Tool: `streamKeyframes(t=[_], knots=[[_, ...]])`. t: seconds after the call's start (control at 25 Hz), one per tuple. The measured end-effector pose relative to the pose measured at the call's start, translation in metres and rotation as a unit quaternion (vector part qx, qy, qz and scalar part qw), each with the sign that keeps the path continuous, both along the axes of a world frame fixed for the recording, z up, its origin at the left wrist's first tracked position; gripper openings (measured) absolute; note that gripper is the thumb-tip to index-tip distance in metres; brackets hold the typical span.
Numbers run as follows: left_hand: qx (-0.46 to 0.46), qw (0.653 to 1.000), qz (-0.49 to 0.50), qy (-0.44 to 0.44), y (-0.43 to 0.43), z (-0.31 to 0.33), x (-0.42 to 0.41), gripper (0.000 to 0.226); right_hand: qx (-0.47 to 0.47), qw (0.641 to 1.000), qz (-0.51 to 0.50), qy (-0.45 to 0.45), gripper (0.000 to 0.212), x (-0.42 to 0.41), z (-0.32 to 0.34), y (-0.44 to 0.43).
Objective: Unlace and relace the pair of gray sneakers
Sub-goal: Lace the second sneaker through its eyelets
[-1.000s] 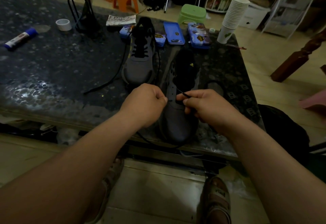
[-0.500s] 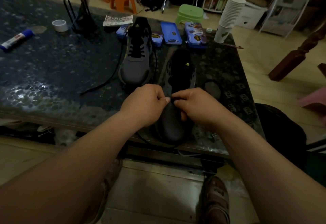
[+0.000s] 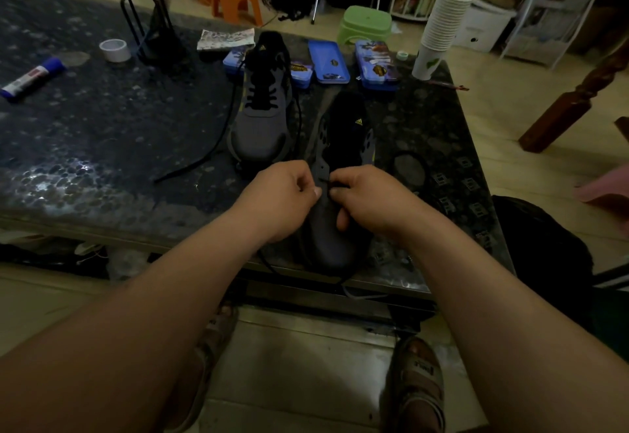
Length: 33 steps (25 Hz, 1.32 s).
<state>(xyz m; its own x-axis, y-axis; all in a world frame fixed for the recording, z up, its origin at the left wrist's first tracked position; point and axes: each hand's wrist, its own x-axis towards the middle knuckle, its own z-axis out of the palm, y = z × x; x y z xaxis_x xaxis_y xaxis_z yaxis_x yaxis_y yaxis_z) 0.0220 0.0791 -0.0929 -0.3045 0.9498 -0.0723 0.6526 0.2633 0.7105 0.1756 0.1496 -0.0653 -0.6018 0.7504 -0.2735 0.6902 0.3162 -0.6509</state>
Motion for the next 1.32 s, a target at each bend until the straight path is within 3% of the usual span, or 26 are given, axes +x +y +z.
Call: streamKeyframes(t=[0.24,0.48,0.6,0.72,0.76,0.84,0.92,1.08,1.32], knots=[[-0.023,1.0,0.006,-0.007,0.0,0.0,0.0,0.022,0.017,1.0,-0.003,-0.005,0.028,-0.002,-0.006,0.0],[-0.076,0.997,-0.011,-0.024,-0.007,0.005,-0.003,0.028,0.027,0.993,-0.069,0.09,0.025,-0.006,-0.025,-0.008],[-0.158,0.976,-0.044,-0.143,-0.017,0.018,0.005,0.027,0.057,0.993,-0.077,0.072,0.022,-0.01,-0.028,-0.008],[-0.134,0.94,-0.03,-0.312,-0.017,0.031,0.015,0.029,0.065,0.994,-0.064,0.062,0.022,-0.006,-0.015,-0.004],[-0.106,0.945,-0.017,-0.308,-0.016,0.029,0.017,0.024,0.058,0.994,-0.062,0.066,0.022,-0.005,-0.013,-0.004],[-0.062,0.981,-0.03,-0.179,-0.013,0.017,0.022,0.01,0.059,0.995,-0.058,0.062,0.022,-0.004,-0.011,-0.009],[-0.059,0.994,-0.038,-0.088,-0.013,0.004,0.024,0.016,0.135,0.989,-0.042,0.03,0.019,-0.004,-0.016,-0.014],[-0.057,0.993,0.005,-0.105,-0.009,-0.002,0.024,0.022,0.224,0.972,-0.06,0.043,0.014,0.008,-0.016,-0.006],[-0.045,0.989,0.018,-0.142,-0.004,-0.009,0.023,0.02,0.118,0.95,-0.245,0.152,0.023,0.064,0.024,0.028]])
